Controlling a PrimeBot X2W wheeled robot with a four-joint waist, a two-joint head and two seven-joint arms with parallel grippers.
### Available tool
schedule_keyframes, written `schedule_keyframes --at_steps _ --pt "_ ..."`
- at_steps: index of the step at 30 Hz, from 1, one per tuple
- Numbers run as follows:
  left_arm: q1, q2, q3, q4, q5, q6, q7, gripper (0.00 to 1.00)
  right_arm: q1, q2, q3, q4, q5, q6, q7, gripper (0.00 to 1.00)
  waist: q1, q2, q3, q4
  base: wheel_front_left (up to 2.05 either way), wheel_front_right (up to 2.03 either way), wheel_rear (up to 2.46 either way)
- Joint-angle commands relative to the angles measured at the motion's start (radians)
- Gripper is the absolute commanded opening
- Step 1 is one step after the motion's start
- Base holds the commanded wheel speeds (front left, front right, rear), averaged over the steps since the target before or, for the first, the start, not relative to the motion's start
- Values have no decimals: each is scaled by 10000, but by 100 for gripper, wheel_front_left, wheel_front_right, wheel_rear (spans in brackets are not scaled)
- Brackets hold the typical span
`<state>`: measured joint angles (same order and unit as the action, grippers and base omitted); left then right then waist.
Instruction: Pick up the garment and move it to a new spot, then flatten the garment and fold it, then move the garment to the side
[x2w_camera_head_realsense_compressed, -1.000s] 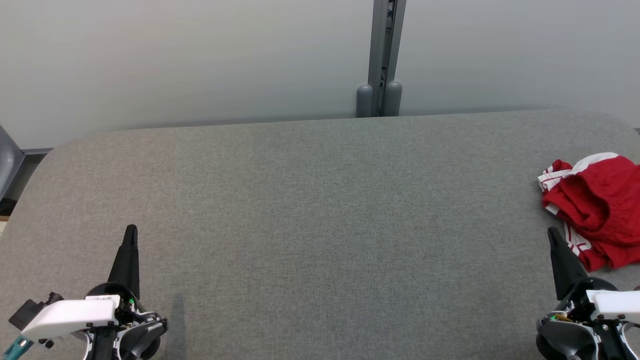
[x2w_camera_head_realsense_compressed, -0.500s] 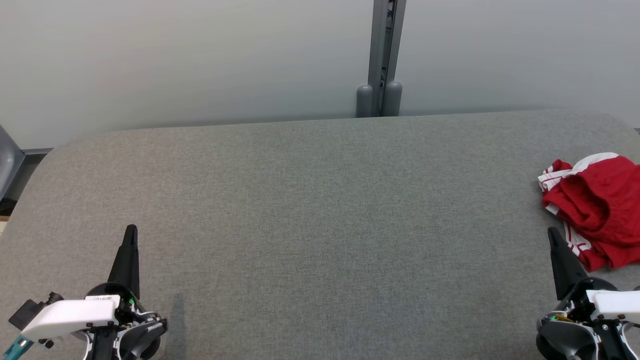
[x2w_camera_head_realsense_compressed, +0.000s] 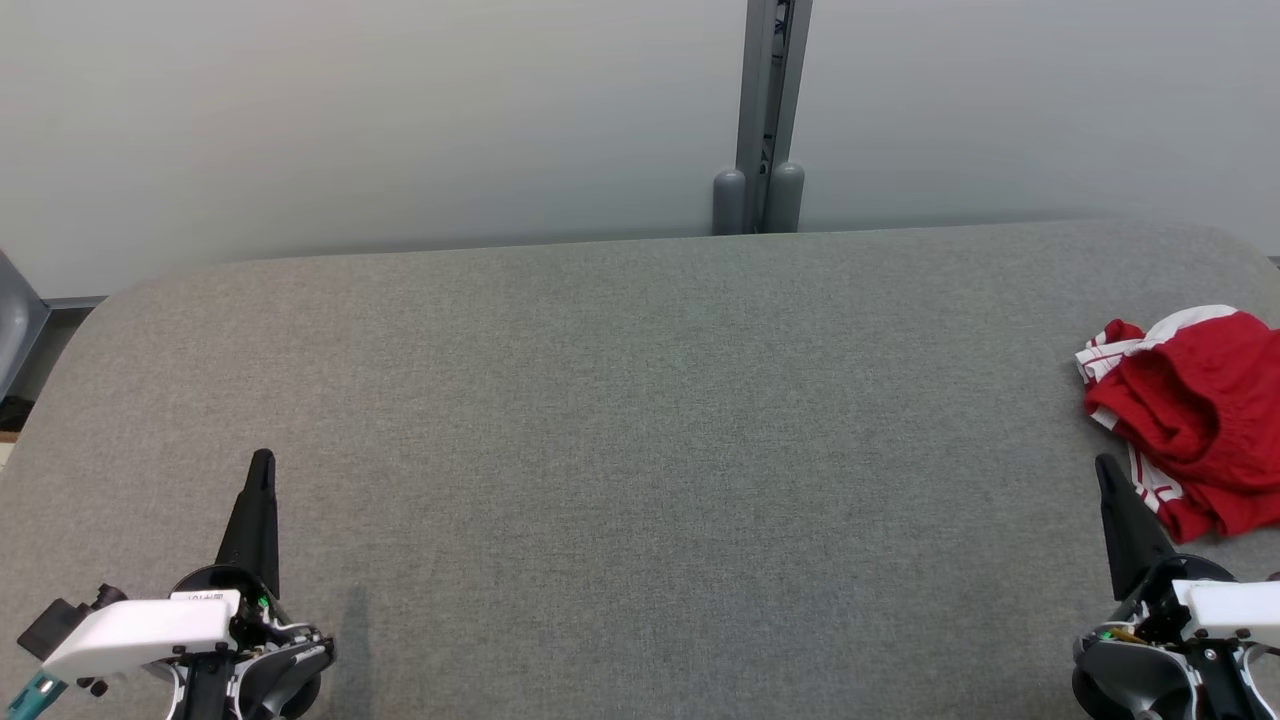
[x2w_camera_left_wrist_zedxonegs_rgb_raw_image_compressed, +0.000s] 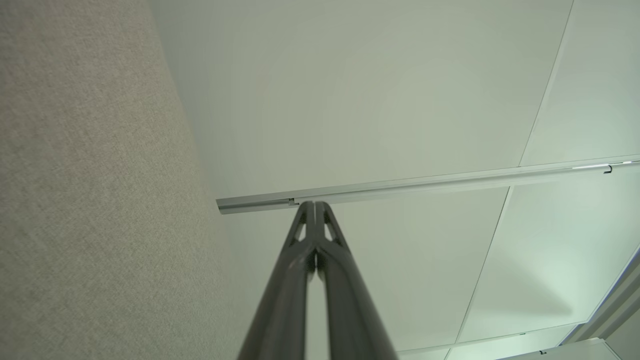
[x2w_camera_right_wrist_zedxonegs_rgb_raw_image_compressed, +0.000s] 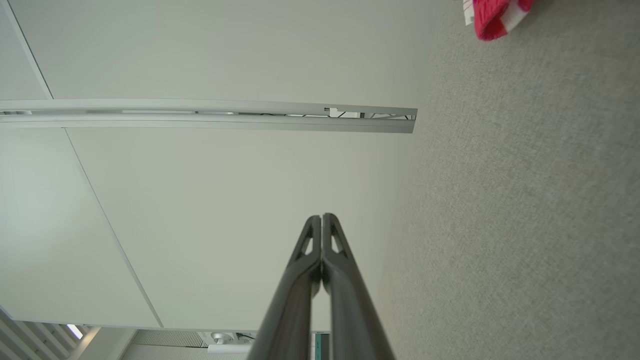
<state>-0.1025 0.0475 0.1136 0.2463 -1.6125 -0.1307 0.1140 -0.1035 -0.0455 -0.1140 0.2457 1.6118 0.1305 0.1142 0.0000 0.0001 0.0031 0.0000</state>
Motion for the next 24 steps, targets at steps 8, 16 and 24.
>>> schedule_keyframes --at_steps 8,16,24 --pt "-118 52 39 -32 -12 -32 32 0 -90 -88 -15 -30 24 4 29 0 0 -1 0 0 0 0 0" --pt "-118 52 39 -32 -12 -32 32 0 -90 -89 -15 -30 24 4 29 0 0 -1 0 0 0 0 0" --pt "-118 52 39 -32 -12 -32 32 0 -90 -89 -14 -30 25 4 29 0 0 -1 0 0 0 0 0"
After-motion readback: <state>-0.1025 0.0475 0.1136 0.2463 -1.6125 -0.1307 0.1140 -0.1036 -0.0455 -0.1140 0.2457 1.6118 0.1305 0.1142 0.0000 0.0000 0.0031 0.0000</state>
